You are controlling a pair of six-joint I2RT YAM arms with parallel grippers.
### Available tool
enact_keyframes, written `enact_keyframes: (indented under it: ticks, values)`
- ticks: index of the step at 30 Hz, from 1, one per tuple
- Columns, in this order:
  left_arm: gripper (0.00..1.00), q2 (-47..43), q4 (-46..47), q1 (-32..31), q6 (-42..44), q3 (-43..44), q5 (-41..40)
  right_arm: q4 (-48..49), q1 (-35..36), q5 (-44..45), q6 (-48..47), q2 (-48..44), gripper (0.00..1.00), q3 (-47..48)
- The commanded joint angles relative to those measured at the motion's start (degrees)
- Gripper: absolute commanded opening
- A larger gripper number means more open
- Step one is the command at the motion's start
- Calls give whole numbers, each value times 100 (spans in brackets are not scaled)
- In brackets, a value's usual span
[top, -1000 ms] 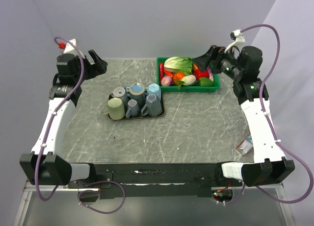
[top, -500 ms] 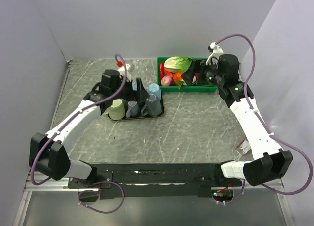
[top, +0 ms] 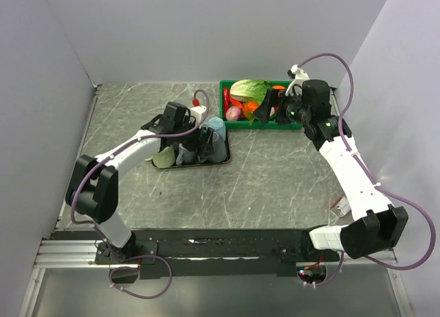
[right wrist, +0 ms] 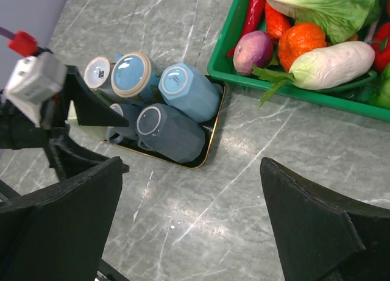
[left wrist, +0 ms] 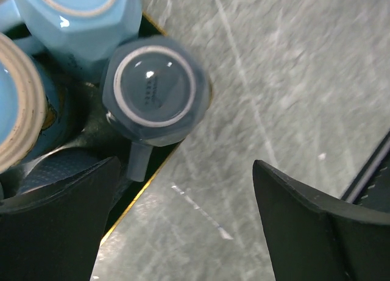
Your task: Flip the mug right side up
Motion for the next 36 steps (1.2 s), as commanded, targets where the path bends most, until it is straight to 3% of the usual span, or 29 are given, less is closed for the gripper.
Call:
enact_keyframes:
  ticks: [1,11,20,30,36]
  values:
    - [96,241,-155,-42,673,299,-160,-103,57,103,-115,47,99,132]
    - [100,953,99,-50,621,343,-231,-261,57,166,-150,223,99,273]
    - [75,945,275,-147,603,167,-336,-112,57,121,-9,161,99,9]
    - [39,1086,223,-340,665,167,-793,-68,48,323,96,91,99,-158]
    - [25,1033,266,-420,621,141,-995,-50,48,420,158,12,98,-272]
